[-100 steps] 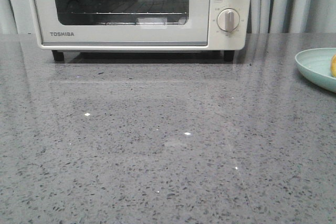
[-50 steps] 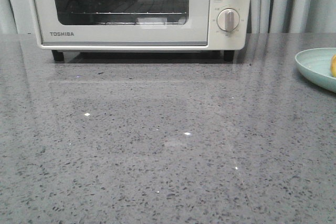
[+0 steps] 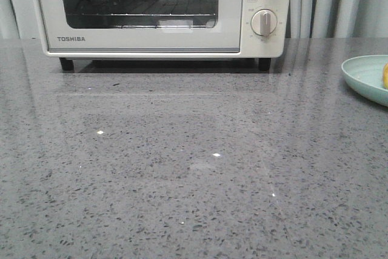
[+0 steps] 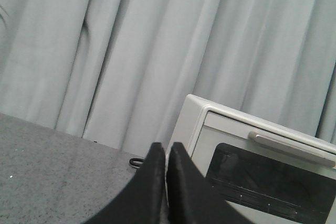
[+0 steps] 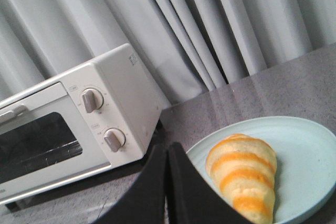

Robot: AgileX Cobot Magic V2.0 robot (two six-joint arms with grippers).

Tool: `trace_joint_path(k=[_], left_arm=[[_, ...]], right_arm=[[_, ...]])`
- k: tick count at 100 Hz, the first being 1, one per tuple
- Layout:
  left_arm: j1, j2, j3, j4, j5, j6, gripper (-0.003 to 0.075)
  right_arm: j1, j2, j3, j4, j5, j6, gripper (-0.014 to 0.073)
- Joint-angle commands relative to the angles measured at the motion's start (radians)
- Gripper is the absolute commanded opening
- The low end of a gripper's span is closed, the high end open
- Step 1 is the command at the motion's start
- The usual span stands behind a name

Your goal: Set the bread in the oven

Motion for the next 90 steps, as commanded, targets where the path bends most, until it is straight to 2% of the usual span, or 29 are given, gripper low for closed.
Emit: trace_joint_path(k=[1, 23, 38, 50, 76, 90], left_arm=[[0.002, 0.011, -0.110, 0.015, 0.014, -0.011, -0.0022], [0.000, 0.108, -0.293, 0.017, 0.124, 0.007, -0.0021], [-0.052, 0.229, -0.434, 0.017, 0.218, 0.022, -0.0021], [-0.141, 0.360, -0.534, 0.017, 0.249, 0.073, -0.0021], [-0.396, 0.640, -0.695, 0.017, 0.231, 0.168, -0.0021], [-0.461, 0.798, -0.767, 0.017, 0.207, 0.187, -0.0021]], right_arm=[[0.021, 0.019, -0.091, -0.002, 0.037, 0.001, -0.0066], [0.078, 0.155, -0.254, -0.002, 0.204, -0.098, -0.0066], [0.108, 0.294, -0.382, -0.002, 0.315, -0.117, -0.0066], [0.140, 0.396, -0.476, -0.002, 0.355, -0.169, -0.0066], [0.205, 0.533, -0.614, -0.002, 0.373, -0.176, -0.0066], [0.213, 0.576, -0.661, -0.002, 0.407, -0.229, -0.0066]])
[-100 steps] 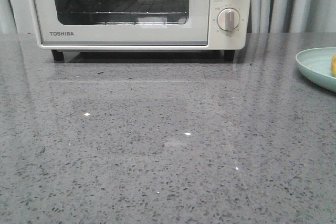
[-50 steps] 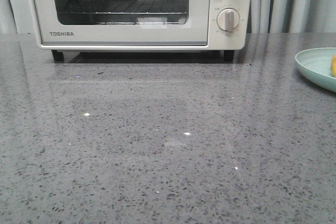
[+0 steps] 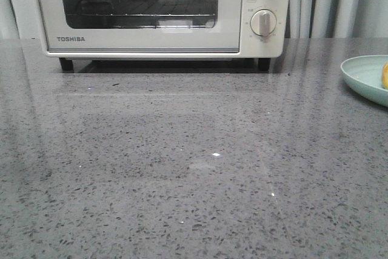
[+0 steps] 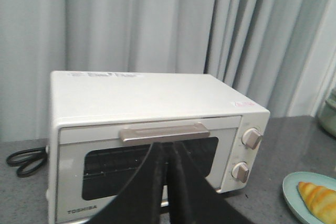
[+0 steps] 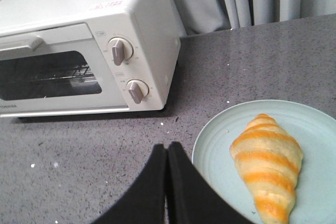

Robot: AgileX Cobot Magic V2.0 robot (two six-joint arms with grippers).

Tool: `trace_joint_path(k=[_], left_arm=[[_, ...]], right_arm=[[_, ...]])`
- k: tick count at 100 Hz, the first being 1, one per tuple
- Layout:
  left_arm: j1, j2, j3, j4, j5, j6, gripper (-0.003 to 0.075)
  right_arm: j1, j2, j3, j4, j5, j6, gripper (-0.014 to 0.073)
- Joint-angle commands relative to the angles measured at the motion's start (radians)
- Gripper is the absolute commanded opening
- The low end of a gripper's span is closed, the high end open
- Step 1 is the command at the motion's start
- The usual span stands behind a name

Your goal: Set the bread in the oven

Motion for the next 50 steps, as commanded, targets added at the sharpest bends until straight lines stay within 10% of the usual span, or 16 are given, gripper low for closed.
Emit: trace_joint_path(k=[1, 50], left_arm=[[-0.035, 0.100, -0.076, 0.000, -0.089, 0.014, -0.0021], [-0.038, 0.519, -0.310, 0.000, -0.184, 0.018, -0.0021]], right_arm=[[0.004, 0.028, -0.054, -0.006, -0.051, -0.040, -0.0066], [0.004, 0.030, -0.071, -0.006, -0.033, -0.040, -0.0066]])
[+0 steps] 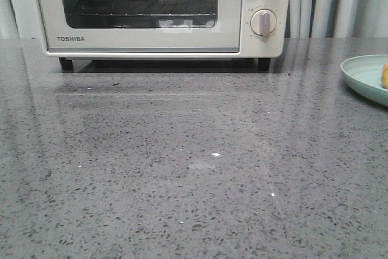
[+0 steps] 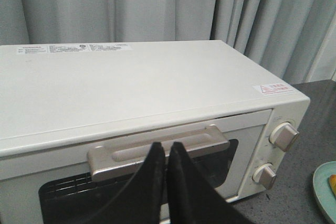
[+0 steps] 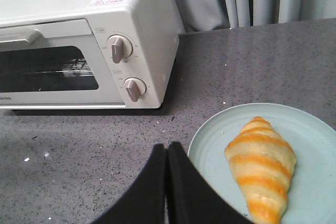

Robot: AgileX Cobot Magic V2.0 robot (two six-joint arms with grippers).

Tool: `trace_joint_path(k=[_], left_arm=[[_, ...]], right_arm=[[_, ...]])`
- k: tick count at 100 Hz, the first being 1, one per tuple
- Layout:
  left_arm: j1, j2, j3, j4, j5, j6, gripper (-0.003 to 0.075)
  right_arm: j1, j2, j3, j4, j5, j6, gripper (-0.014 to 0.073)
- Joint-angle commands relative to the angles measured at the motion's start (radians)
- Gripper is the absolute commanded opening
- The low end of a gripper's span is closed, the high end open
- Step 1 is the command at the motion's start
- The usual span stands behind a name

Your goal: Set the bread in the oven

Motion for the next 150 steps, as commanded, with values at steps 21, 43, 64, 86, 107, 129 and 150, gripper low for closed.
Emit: trace_joint_path(k=[21, 43, 64, 86, 107, 129, 150], left_arm=[[-0.009, 0.139, -0.157, 0.010, -0.093, 0.003, -0.0021], [-0.009, 0.215, -0.205, 0.012, -0.096, 0.003, -0.0021], [-0.009, 0.266, -0.205, 0.016, -0.116, 0.003, -0.0021], [-0.009, 0.289, -0.201, 0.016, -0.112, 0.003, -0.0021], [-0.009, 0.289, -0.154, 0.016, -0.119, 0.003, -0.0021], [0.018, 0.289, -0.088, -0.014, -0.131, 0.003, -0.0021], [0.011, 0.289, -0.035, -0.022, -0.116, 0.003, -0.0021]], right_arm=[[0.002, 0.010, -0.036, -0.006, -0.063, -0.012, -0.0066], [0.002, 0.010, -0.036, -0.006, -0.063, -0.012, -0.0067], [0.002, 0.010, -0.036, -0.006, -0.063, -0.012, -0.0067], [0.002, 0.010, -0.036, -0.006, -0.063, -0.012, -0.0067], [0.002, 0.006, -0.036, -0.006, -0.063, -0.012, -0.0067], [0.002, -0.008, -0.036, -0.006, -0.065, -0.012, -0.0067], [0.002, -0.008, -0.036, -0.006, -0.065, -0.012, -0.0067]])
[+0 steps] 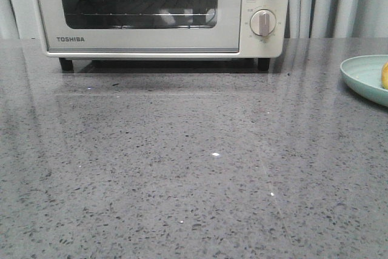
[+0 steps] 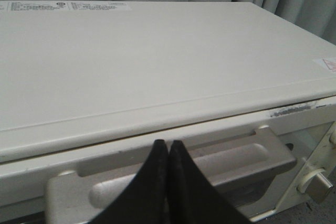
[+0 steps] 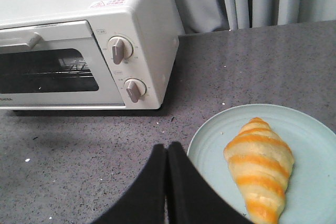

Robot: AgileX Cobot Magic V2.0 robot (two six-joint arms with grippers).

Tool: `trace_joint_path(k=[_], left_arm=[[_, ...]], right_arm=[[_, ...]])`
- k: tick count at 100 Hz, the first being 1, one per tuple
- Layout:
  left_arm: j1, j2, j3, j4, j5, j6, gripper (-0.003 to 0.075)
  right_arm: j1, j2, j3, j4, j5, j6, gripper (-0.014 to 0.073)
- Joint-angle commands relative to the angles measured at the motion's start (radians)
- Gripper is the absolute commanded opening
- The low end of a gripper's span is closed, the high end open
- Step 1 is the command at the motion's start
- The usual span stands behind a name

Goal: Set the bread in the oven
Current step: 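Pull the oven door down and open with the left gripper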

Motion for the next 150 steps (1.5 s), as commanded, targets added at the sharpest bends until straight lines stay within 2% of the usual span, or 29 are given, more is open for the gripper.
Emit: trace_joint_path(k=[1, 22, 43, 54, 69, 81, 99, 113, 131, 150], left_arm=[[0.005, -0.020, 0.021, -0.019, 0.049, -0.001, -0.0021], [-0.033, -0.072, 0.178, -0.058, 0.034, -0.001, -0.0021], [-0.119, -0.175, 0.455, -0.193, -0.089, -0.001, -0.0021], [-0.192, -0.255, 0.556, -0.211, -0.085, -0.005, -0.0021], [-0.343, -0.455, 0.605, -0.253, -0.074, -0.013, -0.0022], [-0.409, -0.615, 0.605, -0.253, -0.103, -0.013, -0.0022], [-0.386, -0.808, 0.605, -0.250, -0.094, 0.050, -0.0022], [-0.334, -0.909, 0.580, -0.248, -0.007, 0.105, -0.0022], [-0.218, -0.950, 0.513, -0.151, 0.110, 0.107, -0.0022], [-0.113, -0.956, 0.453, -0.126, 0.202, 0.107, -0.0022]], right_arm=[[0.002, 0.000, -0.034, -0.006, -0.072, -0.007, -0.0067], [0.002, -0.002, -0.034, -0.006, -0.064, -0.007, -0.0067], [0.002, -0.002, -0.034, -0.006, -0.057, -0.007, -0.0067], [0.002, -0.002, -0.034, -0.006, -0.033, -0.007, -0.0067], [0.002, -0.012, -0.034, -0.006, 0.078, -0.007, -0.0067], [0.002, -0.012, -0.034, -0.006, 0.143, -0.007, -0.0067], [0.002, -0.012, -0.034, -0.006, 0.171, -0.007, -0.0067], [0.002, 0.005, -0.034, -0.022, 0.175, -0.007, -0.0067], [0.002, 0.101, -0.075, -0.060, 0.194, -0.007, -0.0067], [0.000, 0.263, -0.210, -0.128, 0.263, -0.007, -0.0067]])
